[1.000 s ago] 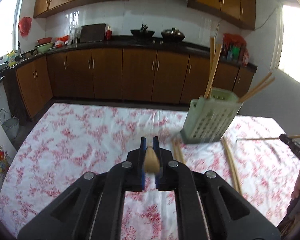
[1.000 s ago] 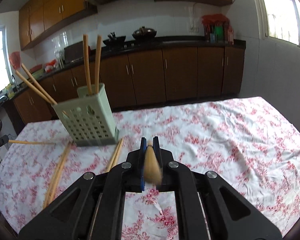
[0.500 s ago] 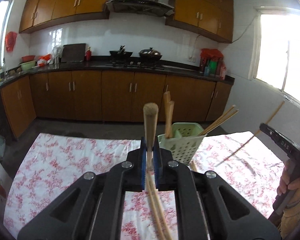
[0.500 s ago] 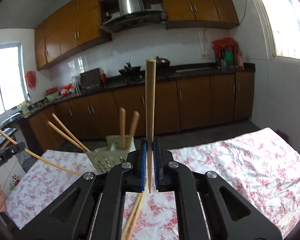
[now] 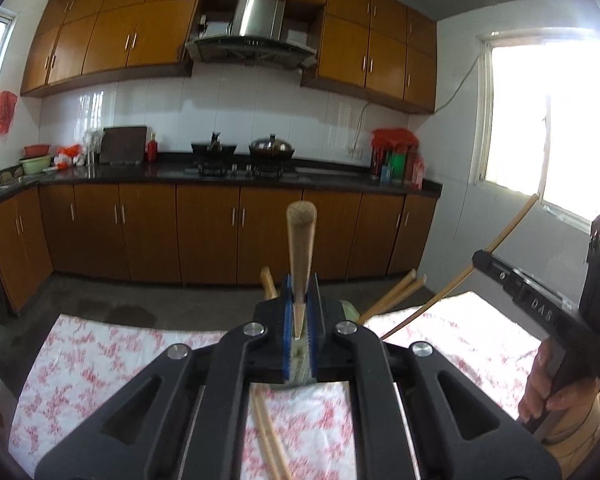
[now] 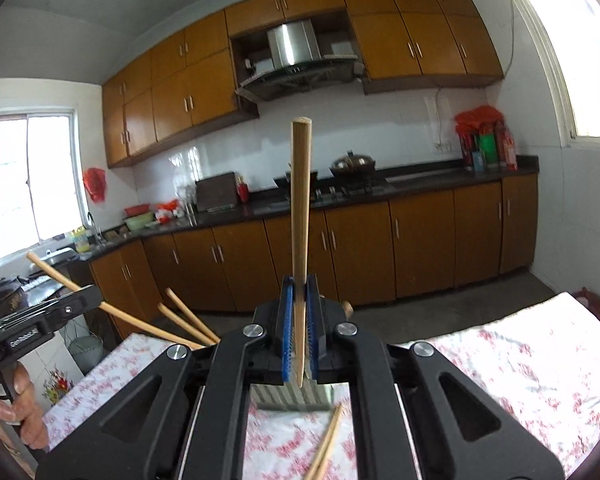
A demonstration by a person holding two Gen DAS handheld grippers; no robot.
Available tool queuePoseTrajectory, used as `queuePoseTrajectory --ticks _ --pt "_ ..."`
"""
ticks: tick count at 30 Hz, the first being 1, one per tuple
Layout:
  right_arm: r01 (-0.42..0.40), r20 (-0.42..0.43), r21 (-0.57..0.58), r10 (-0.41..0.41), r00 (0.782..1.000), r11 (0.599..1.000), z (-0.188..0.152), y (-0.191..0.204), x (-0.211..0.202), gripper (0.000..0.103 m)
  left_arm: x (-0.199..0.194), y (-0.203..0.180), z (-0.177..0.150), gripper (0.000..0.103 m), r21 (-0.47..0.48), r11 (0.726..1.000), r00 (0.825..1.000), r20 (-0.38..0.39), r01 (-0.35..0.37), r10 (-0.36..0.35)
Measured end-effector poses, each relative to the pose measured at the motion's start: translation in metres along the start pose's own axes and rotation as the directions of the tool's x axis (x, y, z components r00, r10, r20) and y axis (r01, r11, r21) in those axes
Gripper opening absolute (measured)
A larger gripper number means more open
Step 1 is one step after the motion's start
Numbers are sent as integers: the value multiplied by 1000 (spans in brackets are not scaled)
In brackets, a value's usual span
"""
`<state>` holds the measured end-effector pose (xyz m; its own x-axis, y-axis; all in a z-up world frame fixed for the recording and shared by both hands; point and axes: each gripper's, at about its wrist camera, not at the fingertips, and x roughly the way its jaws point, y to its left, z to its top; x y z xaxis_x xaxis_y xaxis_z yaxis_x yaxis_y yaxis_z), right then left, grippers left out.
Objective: Organize utensils
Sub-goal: 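Raise the left tool's chopstick over the holder while the right tool carries its chopstick there, then open the left tool over the holder while the right tool drops its chopstick in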
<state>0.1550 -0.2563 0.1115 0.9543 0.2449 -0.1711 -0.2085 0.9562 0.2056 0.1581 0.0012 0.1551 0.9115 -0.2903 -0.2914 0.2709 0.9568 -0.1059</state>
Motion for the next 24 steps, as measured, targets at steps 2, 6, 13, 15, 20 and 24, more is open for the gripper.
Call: queuePoseTrajectory --ticks 2,6,13,15,20,24 --pt "-8 26 -9 8 1000 1000 7 4 3 7 6 -6 10 8 8 1000 1000 15 -1 1" --pt "-8 60 -23 10 998 1000 13 10 17 7 28 -16 15 8 36 999 1000 -2 -12 12" --pt "16 4 -42 -16 1000 999 -6 15 65 7 77 -21 -1 8 70 997 997 -71 -26 31" --pt "24 -38 -48 -26 999 999 -15 13 80 7 90 -18 -8 8 66 998 995 -91 -23 29" --pt "24 -115 -36 -28 993 999 -32 12 95 7 114 -8 -27 8 34 999 991 -132 -17 21" --pt "23 -147 -36 -28 989 999 -37 12 96 8 122 -2 -34 9 17 1000 989 -147 -23 26"
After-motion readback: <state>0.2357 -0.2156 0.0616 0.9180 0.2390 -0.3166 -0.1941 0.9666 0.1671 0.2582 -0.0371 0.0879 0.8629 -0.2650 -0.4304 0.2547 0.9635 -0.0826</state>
